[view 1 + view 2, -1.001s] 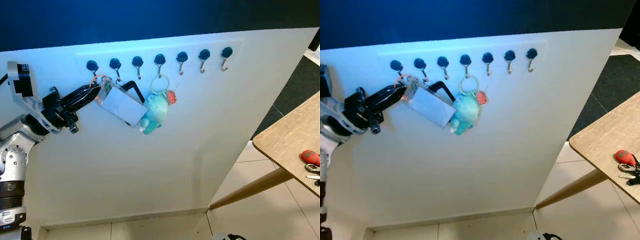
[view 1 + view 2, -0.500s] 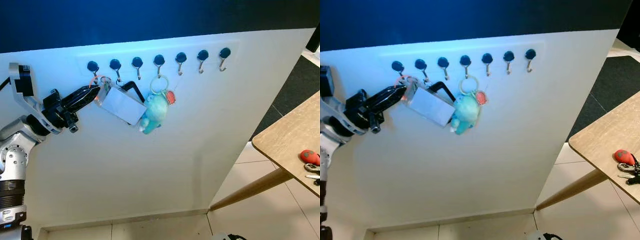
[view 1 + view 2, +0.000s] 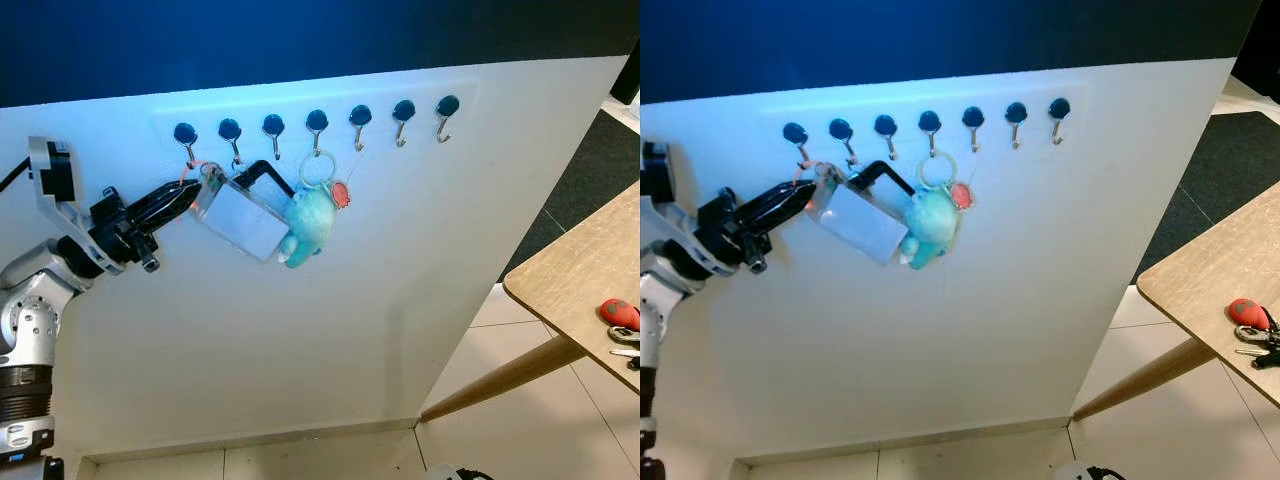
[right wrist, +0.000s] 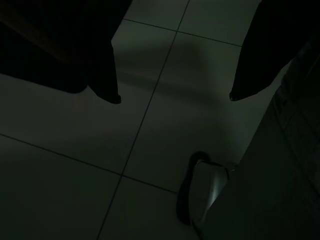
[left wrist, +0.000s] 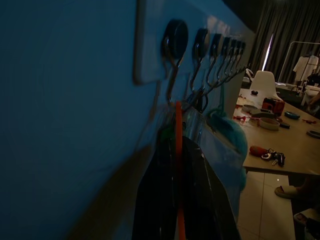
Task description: Hang keys on a hook
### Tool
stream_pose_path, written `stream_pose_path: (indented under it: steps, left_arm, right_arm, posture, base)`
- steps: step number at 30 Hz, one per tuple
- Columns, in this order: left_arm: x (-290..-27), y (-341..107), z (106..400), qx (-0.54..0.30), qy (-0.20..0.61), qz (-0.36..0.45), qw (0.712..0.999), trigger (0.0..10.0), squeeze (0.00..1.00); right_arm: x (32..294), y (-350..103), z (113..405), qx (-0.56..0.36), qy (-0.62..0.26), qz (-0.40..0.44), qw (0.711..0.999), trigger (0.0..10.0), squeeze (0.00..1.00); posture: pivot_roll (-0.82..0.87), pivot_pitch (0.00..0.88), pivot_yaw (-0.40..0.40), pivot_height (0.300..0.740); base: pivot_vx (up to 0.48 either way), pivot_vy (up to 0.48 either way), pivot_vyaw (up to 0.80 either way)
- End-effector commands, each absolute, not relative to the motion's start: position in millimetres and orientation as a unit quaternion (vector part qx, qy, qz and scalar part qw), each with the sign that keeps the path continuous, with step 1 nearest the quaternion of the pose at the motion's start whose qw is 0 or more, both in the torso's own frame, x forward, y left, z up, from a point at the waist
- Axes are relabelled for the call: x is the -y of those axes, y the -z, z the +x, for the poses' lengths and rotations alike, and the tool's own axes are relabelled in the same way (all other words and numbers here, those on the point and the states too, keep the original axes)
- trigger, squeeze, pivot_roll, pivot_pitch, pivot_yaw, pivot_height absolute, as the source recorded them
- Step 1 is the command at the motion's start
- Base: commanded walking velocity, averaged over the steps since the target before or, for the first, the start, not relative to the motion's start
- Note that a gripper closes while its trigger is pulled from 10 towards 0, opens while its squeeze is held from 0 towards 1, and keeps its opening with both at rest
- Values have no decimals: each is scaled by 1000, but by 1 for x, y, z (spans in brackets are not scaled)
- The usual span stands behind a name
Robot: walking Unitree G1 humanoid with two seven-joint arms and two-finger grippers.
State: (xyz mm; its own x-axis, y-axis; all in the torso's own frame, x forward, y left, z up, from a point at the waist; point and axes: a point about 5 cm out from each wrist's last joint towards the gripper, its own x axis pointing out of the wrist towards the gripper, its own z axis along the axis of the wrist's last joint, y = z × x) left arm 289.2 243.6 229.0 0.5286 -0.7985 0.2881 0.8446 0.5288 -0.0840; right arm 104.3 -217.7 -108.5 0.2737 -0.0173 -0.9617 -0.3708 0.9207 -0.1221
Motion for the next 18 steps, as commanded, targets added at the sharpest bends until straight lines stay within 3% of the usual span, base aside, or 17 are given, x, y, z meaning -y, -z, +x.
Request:
stream_pose_path:
  steps: [1, 9, 10, 11, 12, 13, 18]
  left_arm:
    - [-243, -216, 291, 87, 462, -121, 874, 10000, 0]
    - [-243, -215, 291, 87, 461, -121, 875, 10000, 0]
    - [-243, -215, 291, 88, 462, -126, 874, 10000, 490]
    - [-243, -215, 290, 88, 463, -129, 873, 10000, 878]
    - [-244, -215, 290, 89, 464, -131, 872, 10000, 973]
    - [-244, -216, 290, 91, 466, -133, 870, 10000, 1000]
    - [-247, -216, 285, 93, 472, -131, 867, 10000, 1000]
  right_arm:
    - [216, 109, 102, -592, -114, -158, 782, 10000, 0]
    - [215, 109, 103, -592, -114, -158, 782, 10000, 0]
    - [215, 109, 103, -592, -115, -158, 782, 10000, 0]
    - [215, 109, 103, -592, -115, -158, 782, 10000, 0]
    - [215, 109, 102, -592, -115, -158, 782, 10000, 0]
    - [215, 109, 102, -592, -115, -157, 782, 10000, 0]
    - [214, 110, 101, -593, -116, -157, 781, 10000, 0]
  posture:
    - [-61, 43, 62, 740]
    - [-61, 46, 62, 740]
    - [-61, 46, 62, 740]
    - [-61, 46, 62, 740]
    - [-61, 46, 62, 740]
    - [-61, 46, 62, 740]
    - [-59, 50, 62, 740]
  base:
    - [0, 0, 0]
    - [0, 0, 0]
    - [0, 0, 0]
    - [0, 0, 0]
    - [0, 0, 0]
    - [0, 0, 0]
    - [0, 0, 0]
